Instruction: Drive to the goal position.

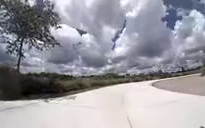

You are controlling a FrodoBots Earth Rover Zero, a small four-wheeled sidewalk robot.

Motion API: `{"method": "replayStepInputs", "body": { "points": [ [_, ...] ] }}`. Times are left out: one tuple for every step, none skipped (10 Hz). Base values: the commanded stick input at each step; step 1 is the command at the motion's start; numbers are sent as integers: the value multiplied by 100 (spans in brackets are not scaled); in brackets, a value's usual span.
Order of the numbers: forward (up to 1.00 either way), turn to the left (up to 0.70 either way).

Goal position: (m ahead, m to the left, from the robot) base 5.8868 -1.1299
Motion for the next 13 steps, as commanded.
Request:
{"method": "replayStepInputs", "body": {
  "points": [
    [70, 0],
    [70, 0],
    [70, 0],
    [70, 0],
    [70, 0],
    [70, 0],
    [70, 0],
    [70, 0],
    [70, 0],
    [70, 0],
    [70, -14],
    [70, -35],
    [70, -35]
  ]
}}
